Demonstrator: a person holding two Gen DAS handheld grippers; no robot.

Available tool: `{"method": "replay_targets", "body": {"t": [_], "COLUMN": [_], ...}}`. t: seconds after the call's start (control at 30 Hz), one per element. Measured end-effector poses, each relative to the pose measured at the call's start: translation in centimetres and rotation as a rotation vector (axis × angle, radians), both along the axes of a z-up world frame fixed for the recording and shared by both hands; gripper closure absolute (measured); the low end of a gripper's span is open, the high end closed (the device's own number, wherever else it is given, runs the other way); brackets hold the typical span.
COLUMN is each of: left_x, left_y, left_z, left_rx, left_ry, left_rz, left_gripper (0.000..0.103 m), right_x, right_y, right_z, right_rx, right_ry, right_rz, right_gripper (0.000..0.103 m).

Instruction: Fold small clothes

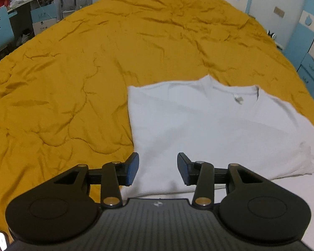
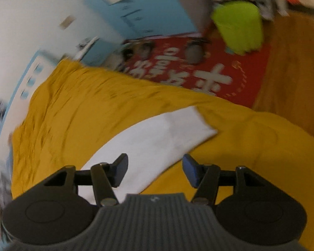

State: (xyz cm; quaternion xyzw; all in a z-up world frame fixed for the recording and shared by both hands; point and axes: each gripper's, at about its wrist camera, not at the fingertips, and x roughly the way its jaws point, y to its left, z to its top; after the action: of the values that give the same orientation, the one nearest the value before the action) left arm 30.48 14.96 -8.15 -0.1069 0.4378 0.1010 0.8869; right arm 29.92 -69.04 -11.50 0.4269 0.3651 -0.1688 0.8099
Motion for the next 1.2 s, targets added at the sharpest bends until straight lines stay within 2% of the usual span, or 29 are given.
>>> {"method": "replay_targets", "body": {"t": [0.1, 0.17, 0.27, 0.3, 0.33, 0.37, 0.43, 0.6, 0.8, 0.97, 1.1, 1.2], "left_x": [0.2, 0.4, 0.7, 0.8, 0.9, 0.9, 0.8, 0.7, -0.3, -0.9, -1.7, -2.3], "left_y": [-0.8, -1.5, -2.0, -2.1, -2.1, -2.3, -2.6, -1.9, -0.5, 1.0, 2.5, 3.8], "left_z": [-0.5, -0.5, -0.5, -0.4, -0.3, -0.2, 0.1, 0.8, 2.2, 3.4, 4.3, 4.7], "left_rx": [0.015, 0.046, 0.068, 0.068, 0.070, 0.076, 0.095, 0.097, 0.070, 0.037, 0.006, -0.006], "left_ry": [0.023, 0.038, 0.050, 0.051, 0.051, 0.050, 0.045, 0.018, -0.042, -0.080, -0.118, -0.140], "left_rz": [-0.028, -0.052, -0.055, -0.057, -0.065, -0.075, -0.102, -0.107, -0.099, -0.073, -0.063, -0.048], "left_gripper": [0.053, 0.053, 0.053, 0.053, 0.053, 0.053, 0.053, 0.053, 0.053, 0.053, 0.053, 0.053], "right_x": [0.9, 1.4, 2.2, 2.4, 2.5, 2.7, 3.2, 4.6, 7.7, 10.9, 12.6, 13.4], "right_y": [-1.7, -2.5, -3.5, -3.7, -3.8, -3.7, -3.1, 0.5, 9.6, 21.1, 31.3, 39.2], "right_z": [-2.7, -4.3, -5.7, -5.9, -5.8, -5.5, -4.0, 3.6, 16.9, 27.6, 32.4, 34.1], "right_rx": [0.032, 0.060, 0.091, 0.097, 0.098, 0.083, 0.017, -0.144, -0.272, -0.331, -0.355, -0.374], "right_ry": [0.034, 0.044, 0.023, 0.011, 0.000, -0.007, -0.023, -0.105, -0.285, -0.438, -0.519, -0.552], "right_rz": [-0.048, -0.069, -0.096, -0.102, -0.105, -0.101, -0.063, 0.069, 0.244, 0.423, 0.563, 0.668], "right_gripper": [0.048, 0.052, 0.067, 0.076, 0.090, 0.096, 0.100, 0.101, 0.101, 0.101, 0.101, 0.101]}}
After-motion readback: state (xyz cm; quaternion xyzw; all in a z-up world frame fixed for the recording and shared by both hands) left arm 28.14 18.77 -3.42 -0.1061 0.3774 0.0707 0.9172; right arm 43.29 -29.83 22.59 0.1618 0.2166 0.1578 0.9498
